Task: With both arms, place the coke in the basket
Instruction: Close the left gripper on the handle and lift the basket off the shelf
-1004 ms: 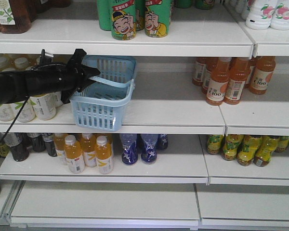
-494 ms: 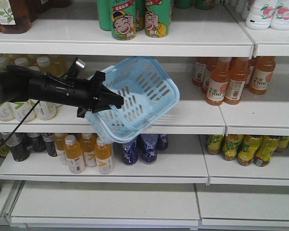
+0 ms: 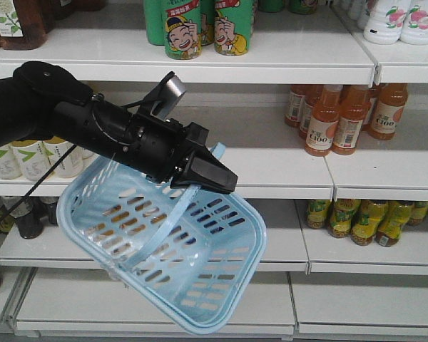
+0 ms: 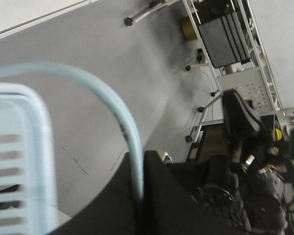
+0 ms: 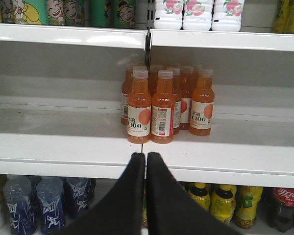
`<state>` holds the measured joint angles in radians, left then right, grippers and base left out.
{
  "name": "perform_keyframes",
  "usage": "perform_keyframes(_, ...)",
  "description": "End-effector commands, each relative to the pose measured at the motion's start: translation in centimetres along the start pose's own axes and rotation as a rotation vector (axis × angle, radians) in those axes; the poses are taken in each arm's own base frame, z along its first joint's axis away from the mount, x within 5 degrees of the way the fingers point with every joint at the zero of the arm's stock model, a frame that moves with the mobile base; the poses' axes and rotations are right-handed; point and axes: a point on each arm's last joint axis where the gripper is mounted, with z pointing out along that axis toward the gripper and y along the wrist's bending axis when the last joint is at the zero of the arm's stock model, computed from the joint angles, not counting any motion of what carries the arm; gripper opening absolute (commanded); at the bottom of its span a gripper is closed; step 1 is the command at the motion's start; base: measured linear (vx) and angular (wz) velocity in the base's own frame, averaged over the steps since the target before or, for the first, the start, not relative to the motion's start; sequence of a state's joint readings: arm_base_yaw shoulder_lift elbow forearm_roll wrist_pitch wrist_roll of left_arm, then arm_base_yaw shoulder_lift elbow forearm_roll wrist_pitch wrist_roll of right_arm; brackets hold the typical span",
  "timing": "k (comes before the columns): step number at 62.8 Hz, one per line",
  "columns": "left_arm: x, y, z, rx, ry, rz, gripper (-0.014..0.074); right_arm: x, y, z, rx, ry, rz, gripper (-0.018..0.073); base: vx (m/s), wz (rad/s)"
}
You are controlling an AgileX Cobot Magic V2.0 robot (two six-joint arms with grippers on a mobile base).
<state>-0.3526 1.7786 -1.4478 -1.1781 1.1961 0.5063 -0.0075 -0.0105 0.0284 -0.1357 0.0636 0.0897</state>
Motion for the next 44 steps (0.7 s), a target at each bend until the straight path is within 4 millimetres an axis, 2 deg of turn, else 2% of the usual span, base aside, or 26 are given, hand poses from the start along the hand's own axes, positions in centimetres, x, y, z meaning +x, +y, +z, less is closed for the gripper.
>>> perform_keyframes(1, 1.2, -5.3, -1.4, 0.089, -0.064, 0.098, -0.0007, -0.4, 0.0, -0.1, 0.002, -0.078, -0.013, -0.0006, 0.00, 0.00)
perform_keyframes(10, 3.8, -7.9, -1.5, 0.092, -0.080, 0.156, -0.0007, -0.4, 0.0, -0.1, 0.002, -0.078, -0.013, -0.0006, 0.00, 0.00)
perform_keyframes(26, 7.0, -10.3, -2.1, 0.107, -0.213, 0.191, -0.0007, -0.4, 0.0, -0.1, 0.002, -0.078, -0.013, -0.0006, 0.00, 0.00)
perform_keyframes(44, 7.6, -11.4, -2.7, 0.146, -0.264, 0.227, -0.0007, -0.4, 0.0, -0.1, 0.002, -0.078, -0.013, -0.0006, 0.00, 0.00)
